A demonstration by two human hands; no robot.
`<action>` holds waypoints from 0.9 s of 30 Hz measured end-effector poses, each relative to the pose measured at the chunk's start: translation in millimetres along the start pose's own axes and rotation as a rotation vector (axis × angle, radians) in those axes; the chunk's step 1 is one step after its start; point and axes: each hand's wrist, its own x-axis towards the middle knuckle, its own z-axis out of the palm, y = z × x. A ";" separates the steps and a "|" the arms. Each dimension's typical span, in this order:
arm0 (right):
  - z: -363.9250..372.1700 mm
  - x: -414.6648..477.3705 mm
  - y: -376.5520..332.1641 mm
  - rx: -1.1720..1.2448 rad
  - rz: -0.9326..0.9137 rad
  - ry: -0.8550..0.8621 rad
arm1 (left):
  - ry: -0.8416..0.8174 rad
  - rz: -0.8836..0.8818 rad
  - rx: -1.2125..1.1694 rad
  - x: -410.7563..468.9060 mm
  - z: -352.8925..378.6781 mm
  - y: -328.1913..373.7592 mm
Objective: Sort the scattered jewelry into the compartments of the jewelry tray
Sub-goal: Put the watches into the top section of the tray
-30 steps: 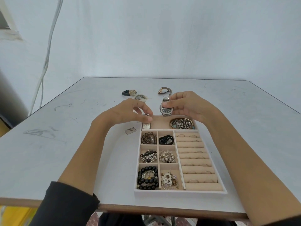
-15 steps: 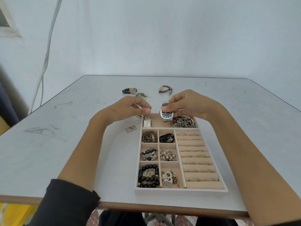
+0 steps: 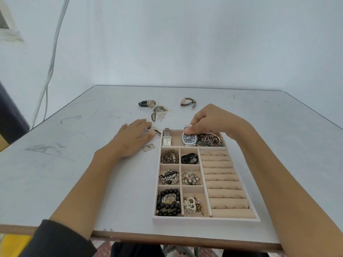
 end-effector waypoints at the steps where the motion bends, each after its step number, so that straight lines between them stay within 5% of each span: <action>1: 0.8 0.2 -0.1 -0.019 -0.001 0.003 | -0.020 -0.010 0.014 0.0 1.3 0.9; 27: 5.9 -2.0 -7.8 -0.233 -0.098 0.008 | -0.074 -0.025 0.042 -0.2 -0.1 1.4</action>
